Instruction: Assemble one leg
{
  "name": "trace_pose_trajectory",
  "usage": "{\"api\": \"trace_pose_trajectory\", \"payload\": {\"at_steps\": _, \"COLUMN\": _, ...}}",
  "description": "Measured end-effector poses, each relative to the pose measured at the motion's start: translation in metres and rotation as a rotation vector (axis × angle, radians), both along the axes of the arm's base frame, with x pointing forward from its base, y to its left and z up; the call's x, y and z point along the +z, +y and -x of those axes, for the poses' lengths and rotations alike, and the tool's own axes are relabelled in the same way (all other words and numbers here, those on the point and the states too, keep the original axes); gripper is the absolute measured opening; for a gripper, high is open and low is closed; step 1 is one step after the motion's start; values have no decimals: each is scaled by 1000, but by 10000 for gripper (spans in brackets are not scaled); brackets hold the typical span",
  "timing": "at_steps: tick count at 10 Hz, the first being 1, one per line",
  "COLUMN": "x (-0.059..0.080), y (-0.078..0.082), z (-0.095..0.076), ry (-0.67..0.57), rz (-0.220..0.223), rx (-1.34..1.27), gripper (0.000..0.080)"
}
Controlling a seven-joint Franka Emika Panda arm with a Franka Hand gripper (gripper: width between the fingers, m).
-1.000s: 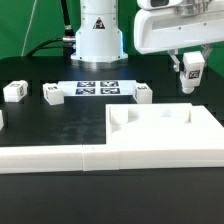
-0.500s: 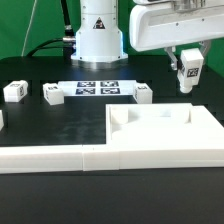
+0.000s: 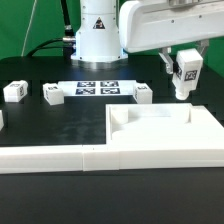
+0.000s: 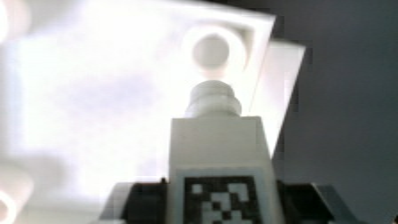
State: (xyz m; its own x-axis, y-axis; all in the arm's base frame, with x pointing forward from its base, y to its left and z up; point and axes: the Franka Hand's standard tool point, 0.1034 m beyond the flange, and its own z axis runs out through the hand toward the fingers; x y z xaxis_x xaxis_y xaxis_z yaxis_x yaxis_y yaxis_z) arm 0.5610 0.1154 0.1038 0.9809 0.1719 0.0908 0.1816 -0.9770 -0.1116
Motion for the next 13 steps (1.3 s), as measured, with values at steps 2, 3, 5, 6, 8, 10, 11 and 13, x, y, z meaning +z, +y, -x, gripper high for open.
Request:
{"api": "trace_pose_trajectory", "payload": {"at_steps": 2, "x": -4, "y": -7, "z": -32, "ry": -26, "rz": -4, "rx": 87, "gripper": 288}}
{"api": "trace_pose_trajectory", "payload": {"at_steps": 3, "x": -5, "y": -8, "z": -34, "ry": -40, "rz": -5, "rx": 72, "gripper": 288}}
{"api": "trace_pose_trajectory", "payload": {"at_steps": 5, "x": -7, "y": -8, "z": -33, "ry": -66, "rz": -3, "rx": 73, "gripper": 288}}
{"api": "trace_pose_trajectory", "payload": {"at_steps": 6, "x": -7, "y": -9, "z": -34, "ry": -72, "rz": -3, "rx": 72, "gripper": 288}}
{"api": "trace_pose_trajectory", "payload": {"at_steps": 8, "x": -10, "y": -14, "z": -41, "ry": -210, "rz": 11, "rx": 75, "gripper": 288}}
{"api": "trace_pose_trajectory", "payload": {"at_steps": 10, "x": -10, "y": -12, "z": -51, "ry": -192, "rz": 5, "rx": 78, "gripper": 288}}
{"api": "trace_pose_trajectory", "payload": {"at_steps": 11, "x": -12, "y": -11, "z": -57, "ry": -197, "rz": 3, "rx": 77, "gripper": 288}}
{"api": "trace_pose_trajectory", "payload": {"at_steps": 13, "x": -17, "y": -8, "z": -68, "ry": -204, "rz": -2, "rx": 75, "gripper": 288}}
